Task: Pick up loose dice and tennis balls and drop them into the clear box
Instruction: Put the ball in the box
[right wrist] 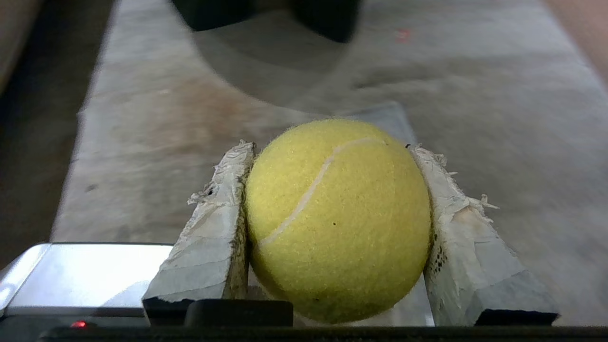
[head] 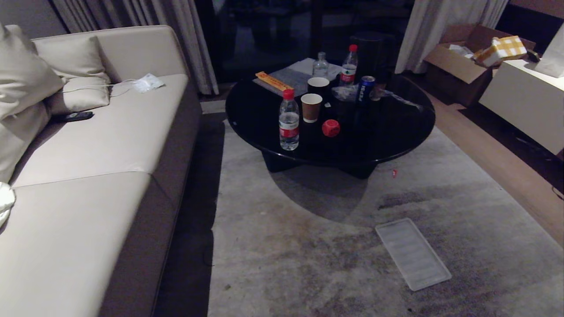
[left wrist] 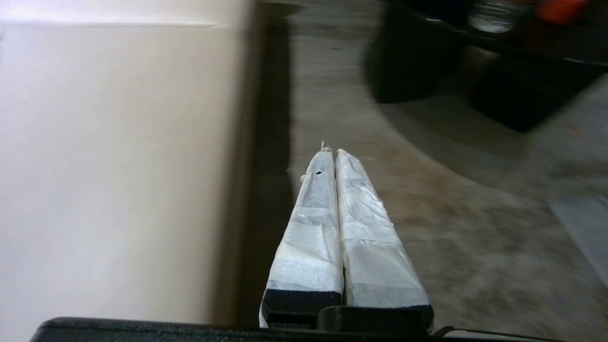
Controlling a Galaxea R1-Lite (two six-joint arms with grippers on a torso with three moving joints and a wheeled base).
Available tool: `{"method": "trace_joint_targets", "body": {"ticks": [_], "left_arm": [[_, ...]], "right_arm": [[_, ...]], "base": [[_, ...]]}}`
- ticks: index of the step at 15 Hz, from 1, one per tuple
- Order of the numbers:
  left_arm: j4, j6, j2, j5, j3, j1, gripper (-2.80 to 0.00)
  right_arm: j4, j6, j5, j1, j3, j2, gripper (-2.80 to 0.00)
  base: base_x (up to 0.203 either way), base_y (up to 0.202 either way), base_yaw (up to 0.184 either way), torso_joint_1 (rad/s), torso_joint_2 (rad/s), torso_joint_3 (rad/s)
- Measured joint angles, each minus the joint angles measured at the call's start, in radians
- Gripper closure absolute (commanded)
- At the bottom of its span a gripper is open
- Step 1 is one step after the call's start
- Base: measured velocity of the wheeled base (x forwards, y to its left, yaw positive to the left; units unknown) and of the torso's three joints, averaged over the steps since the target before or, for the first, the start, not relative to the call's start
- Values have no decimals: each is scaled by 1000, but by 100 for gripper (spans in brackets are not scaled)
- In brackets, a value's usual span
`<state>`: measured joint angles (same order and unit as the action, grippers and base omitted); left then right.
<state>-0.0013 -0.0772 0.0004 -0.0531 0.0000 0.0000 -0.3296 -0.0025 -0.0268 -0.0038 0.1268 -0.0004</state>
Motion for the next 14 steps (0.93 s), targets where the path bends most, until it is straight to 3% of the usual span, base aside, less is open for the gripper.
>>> {"method": "trace_joint_targets", "body": {"ticks": [11, 14], "left_arm": [[0, -1, 0, 0, 0, 0, 0], [0, 0, 0, 0, 0, 0, 0]], "right_arm": [[0, -1, 0, 1, 0, 0, 0], [0, -2, 0, 1, 0, 0, 0]], "base": [[2, 12, -166, 3, 1, 3], [-1, 4, -93, 2, 2, 4]]}}
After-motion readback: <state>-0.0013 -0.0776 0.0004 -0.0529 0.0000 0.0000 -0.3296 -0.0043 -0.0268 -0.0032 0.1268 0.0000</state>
